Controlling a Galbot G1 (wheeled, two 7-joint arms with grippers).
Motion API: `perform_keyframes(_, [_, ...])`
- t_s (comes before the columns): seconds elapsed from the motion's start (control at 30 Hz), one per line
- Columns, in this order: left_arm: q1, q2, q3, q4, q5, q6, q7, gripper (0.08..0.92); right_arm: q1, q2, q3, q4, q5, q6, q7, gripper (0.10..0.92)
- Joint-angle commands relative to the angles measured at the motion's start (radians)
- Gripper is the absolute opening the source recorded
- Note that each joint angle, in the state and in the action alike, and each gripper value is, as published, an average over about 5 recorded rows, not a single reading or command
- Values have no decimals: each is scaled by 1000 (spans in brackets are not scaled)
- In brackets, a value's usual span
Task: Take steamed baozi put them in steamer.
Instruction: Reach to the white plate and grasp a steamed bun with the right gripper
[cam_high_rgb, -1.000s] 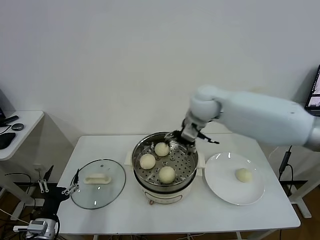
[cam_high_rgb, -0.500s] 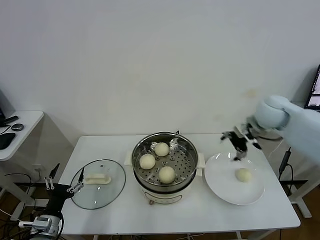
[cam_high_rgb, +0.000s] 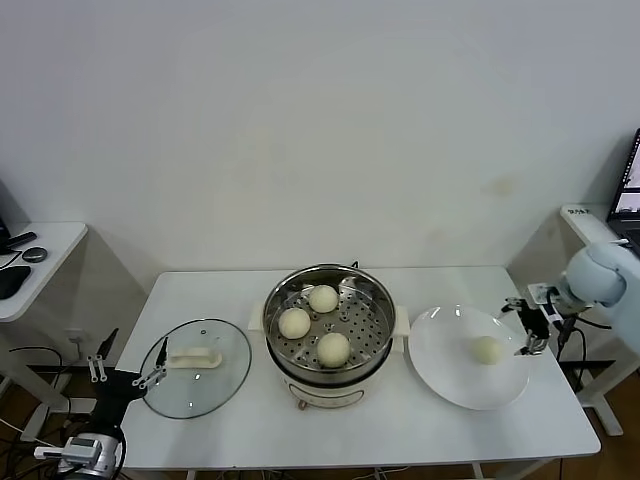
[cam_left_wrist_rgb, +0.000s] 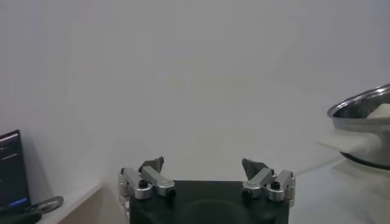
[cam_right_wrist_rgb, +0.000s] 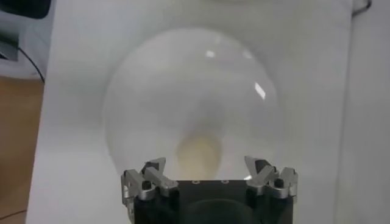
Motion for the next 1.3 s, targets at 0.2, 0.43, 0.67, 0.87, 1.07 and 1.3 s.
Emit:
perform_keyframes(0.2, [20, -8, -25, -14, -1, -4, -1, 823, -89, 167, 73, -213, -107, 45, 18, 823])
perform_keyframes(0.43, [20, -9, -35, -18, -3, -3, -2, 823, -65, 237, 47, -272, -144, 52, 33, 823])
perform_keyframes(0.67, [23, -11, -37, -19, -3, -4, -2, 823, -45, 276, 26, -313, -163, 61, 34, 823])
perform_keyframes(0.87, [23, -10, -43, -16, -4, -6, -2, 823, -46, 270, 18, -300, -181, 54, 18, 782])
perform_keyframes(1.07, [23, -8, -49, -17, -9, -7, -1, 823, -46, 255, 15, -277, -172, 46, -1, 612])
perform_keyframes(1.3, [25, -8, -49, -23, -9, -8, 3, 823, 3, 181, -30, -182, -95, 5, -30, 480])
